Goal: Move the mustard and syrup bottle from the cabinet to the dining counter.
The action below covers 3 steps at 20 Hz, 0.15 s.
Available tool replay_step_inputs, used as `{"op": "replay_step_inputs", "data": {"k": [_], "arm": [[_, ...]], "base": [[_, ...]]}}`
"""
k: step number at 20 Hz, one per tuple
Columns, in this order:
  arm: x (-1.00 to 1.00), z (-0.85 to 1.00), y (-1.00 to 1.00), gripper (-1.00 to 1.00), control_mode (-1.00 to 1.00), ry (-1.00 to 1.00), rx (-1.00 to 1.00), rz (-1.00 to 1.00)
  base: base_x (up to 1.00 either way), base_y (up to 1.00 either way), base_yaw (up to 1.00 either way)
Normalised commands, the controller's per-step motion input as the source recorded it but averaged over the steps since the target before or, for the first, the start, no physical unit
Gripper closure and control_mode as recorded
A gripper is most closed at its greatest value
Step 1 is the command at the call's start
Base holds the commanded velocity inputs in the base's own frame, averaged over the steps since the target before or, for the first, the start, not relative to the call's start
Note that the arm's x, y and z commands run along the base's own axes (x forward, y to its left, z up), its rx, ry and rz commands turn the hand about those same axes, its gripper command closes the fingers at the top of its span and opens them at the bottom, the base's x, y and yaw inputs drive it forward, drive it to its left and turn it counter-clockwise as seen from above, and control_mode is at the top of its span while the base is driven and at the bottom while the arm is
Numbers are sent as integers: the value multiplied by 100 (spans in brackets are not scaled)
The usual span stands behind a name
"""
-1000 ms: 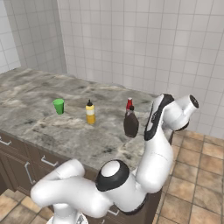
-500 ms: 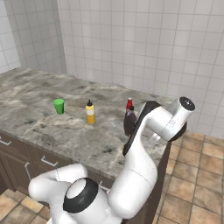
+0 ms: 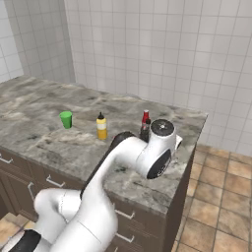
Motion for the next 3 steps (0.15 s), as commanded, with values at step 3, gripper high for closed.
{"op": "replay_step_inputs", "data": {"k": [3], "arm": [[-100,5,28,-100,-100,10,-15,-9]], "base": [[0,0,0]]}}
